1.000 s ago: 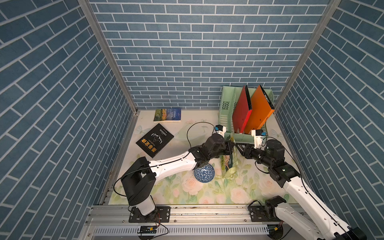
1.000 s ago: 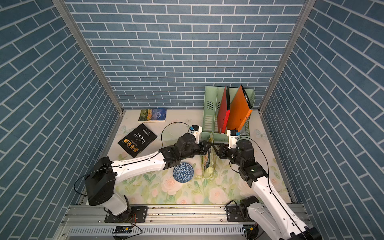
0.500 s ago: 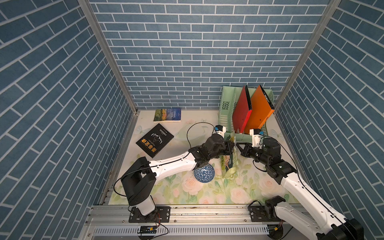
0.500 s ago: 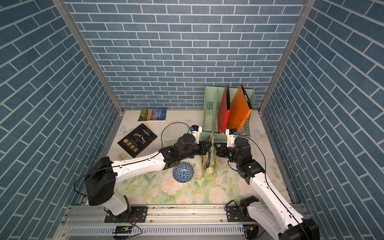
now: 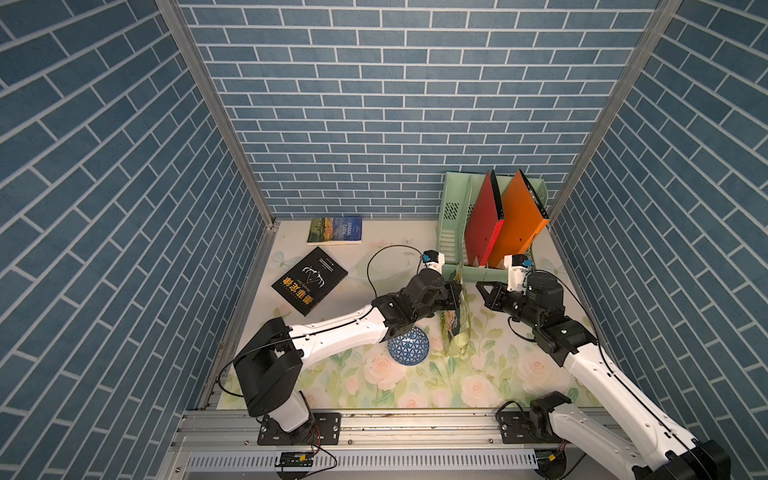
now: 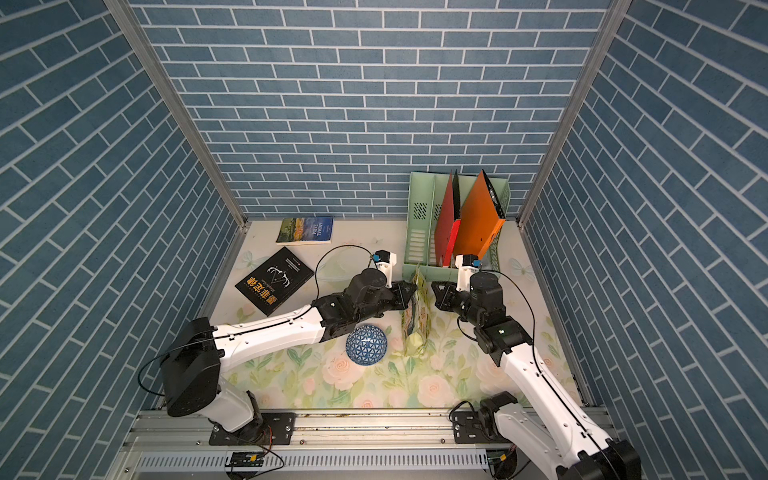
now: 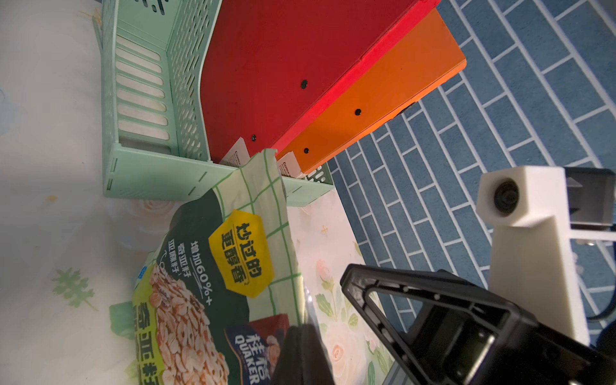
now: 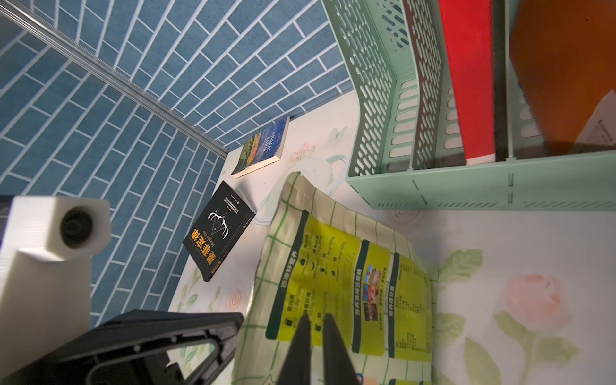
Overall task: Pour the oats into the breakfast bowl
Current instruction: Open the oats bag at the center of the board.
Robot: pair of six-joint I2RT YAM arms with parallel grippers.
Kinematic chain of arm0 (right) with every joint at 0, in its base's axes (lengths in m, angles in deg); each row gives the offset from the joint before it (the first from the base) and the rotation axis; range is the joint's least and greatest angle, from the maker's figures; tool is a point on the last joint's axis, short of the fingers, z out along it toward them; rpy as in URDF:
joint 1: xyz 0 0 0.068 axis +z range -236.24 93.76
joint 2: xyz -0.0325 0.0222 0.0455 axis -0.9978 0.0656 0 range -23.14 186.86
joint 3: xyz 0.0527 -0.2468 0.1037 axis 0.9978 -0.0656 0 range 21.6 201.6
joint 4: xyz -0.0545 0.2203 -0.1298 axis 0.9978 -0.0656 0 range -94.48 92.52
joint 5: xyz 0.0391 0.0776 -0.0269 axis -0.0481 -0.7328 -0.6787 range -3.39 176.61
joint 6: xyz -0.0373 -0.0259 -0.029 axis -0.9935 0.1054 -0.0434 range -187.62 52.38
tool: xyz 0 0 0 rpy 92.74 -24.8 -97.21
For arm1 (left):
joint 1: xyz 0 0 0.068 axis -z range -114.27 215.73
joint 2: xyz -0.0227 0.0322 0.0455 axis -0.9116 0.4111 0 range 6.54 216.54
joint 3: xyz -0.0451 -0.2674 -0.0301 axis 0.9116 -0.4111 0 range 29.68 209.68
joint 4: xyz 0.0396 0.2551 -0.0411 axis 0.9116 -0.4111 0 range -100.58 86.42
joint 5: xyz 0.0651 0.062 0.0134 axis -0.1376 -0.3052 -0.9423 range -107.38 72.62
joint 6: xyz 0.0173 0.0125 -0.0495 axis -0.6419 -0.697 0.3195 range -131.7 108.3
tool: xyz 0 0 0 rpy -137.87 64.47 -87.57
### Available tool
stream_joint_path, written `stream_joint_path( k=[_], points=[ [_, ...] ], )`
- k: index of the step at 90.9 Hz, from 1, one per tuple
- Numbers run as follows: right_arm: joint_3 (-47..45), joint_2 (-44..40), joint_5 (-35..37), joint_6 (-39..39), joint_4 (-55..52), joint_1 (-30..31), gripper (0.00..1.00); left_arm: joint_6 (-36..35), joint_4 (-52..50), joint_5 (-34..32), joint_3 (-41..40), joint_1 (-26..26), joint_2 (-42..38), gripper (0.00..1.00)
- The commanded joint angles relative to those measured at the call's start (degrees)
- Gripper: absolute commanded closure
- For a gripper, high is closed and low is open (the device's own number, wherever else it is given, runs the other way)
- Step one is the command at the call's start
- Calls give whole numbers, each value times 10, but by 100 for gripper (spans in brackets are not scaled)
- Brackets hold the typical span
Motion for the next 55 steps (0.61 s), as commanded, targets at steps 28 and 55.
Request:
stream_joint_path(
  k=[28,55],
  points=[
    [82,71,11,-16,-11,53,63,7,55,45,-8,2,14,100],
    [81,65,79,-24,-55,62,70,11,47,38,-12,2,16,100]
  ],
)
